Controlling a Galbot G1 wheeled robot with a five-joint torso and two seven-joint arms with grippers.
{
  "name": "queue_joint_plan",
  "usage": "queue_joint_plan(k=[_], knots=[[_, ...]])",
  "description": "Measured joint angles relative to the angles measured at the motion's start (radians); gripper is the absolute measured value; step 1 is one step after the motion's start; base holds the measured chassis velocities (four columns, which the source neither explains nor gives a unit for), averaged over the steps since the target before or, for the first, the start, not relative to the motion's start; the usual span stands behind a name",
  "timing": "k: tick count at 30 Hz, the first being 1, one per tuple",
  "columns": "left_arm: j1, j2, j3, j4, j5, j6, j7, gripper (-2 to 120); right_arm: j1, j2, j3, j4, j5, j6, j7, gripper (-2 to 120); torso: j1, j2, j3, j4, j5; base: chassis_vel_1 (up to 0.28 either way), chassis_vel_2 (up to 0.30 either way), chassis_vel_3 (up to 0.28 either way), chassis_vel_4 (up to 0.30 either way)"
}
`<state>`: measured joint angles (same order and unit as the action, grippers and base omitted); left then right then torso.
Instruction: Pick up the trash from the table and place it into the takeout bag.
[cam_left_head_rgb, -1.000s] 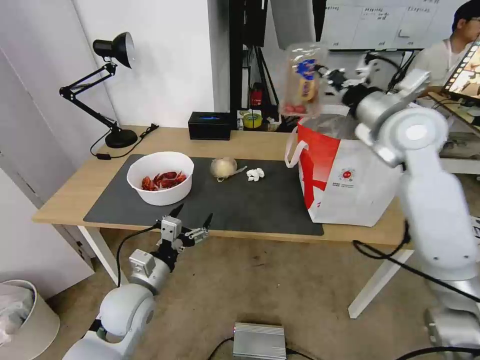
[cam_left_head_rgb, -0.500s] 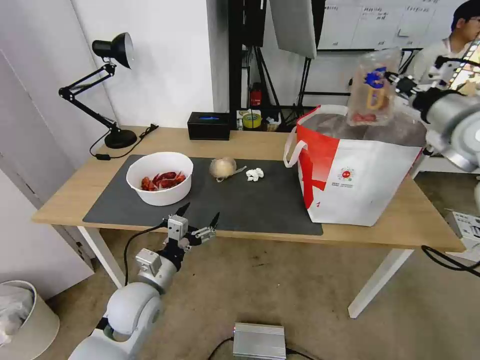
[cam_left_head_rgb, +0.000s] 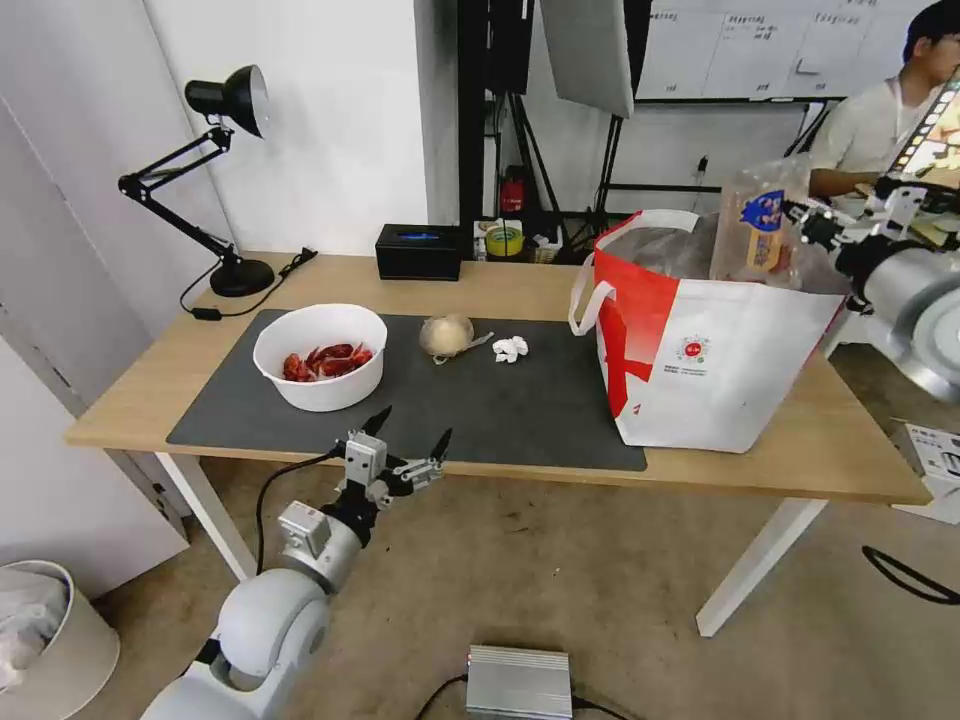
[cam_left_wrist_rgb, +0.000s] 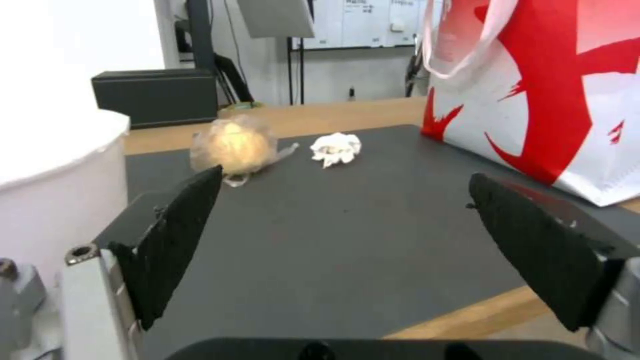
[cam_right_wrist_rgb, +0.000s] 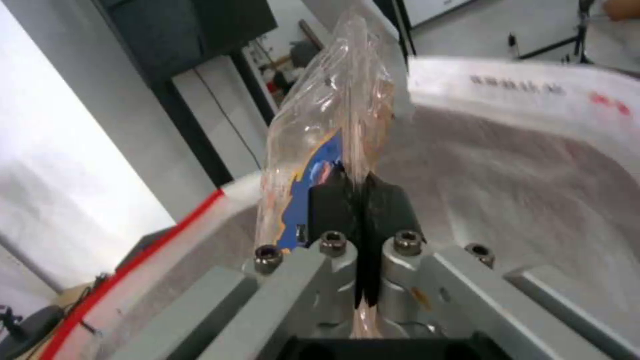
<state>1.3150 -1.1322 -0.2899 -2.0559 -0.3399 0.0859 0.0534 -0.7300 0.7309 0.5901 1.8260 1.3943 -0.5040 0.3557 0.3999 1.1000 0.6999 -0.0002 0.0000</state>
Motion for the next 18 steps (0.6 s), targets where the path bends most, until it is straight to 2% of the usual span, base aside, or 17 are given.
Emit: queue_joint_plan(k=[5,8,9,12,13,16,18], knots=[[-0.003,0.000,0.006,0.000,0.000,0.000,0.000,100,-0.027,0.001,0.015,0.008,0.020,-0.004,0.000,3,0.000,0.000,0.000,0.0003,0.0000,0.000,0.000,0.000,0.000],[-0.005,0.001,0.013,0.001,0.000,0.000,-0.001,100,-0.031,0.001,0.016,0.007,0.030,-0.005,0.005,18,0.000,0.000,0.000,0.0003,0.0000,0.000,0.000,0.000,0.000],[-0.005,0.001,0.013,0.001,0.000,0.000,-0.001,100,-0.031,0.001,0.016,0.007,0.030,-0.005,0.005,18,0.000,0.000,0.000,0.0003,0.0000,0.000,0.000,0.000,0.000],[-0.009,0.003,0.014,0.002,0.000,0.000,-0.001,100,-0.027,0.001,0.018,0.005,0.055,-0.005,0.019,31,0.000,0.000,0.000,0.0003,0.0000,0.000,0.000,0.000,0.000],[-0.009,0.003,0.014,0.002,0.000,0.000,-0.001,100,-0.027,0.001,0.018,0.005,0.055,-0.005,0.019,31,0.000,0.000,0.000,0.0003,0.0000,0.000,0.000,0.000,0.000],[-0.009,0.004,0.014,0.003,0.000,0.001,-0.002,100,-0.023,-0.002,0.020,0.007,0.073,-0.005,0.024,46,0.000,0.000,0.000,0.0002,0.0000,0.000,0.000,0.000,0.000],[-0.009,0.004,0.014,0.003,0.000,0.001,-0.002,100,-0.023,-0.002,0.020,0.007,0.073,-0.005,0.024,46,0.000,0.000,0.000,0.0002,0.0000,0.000,0.000,0.000,0.000]])
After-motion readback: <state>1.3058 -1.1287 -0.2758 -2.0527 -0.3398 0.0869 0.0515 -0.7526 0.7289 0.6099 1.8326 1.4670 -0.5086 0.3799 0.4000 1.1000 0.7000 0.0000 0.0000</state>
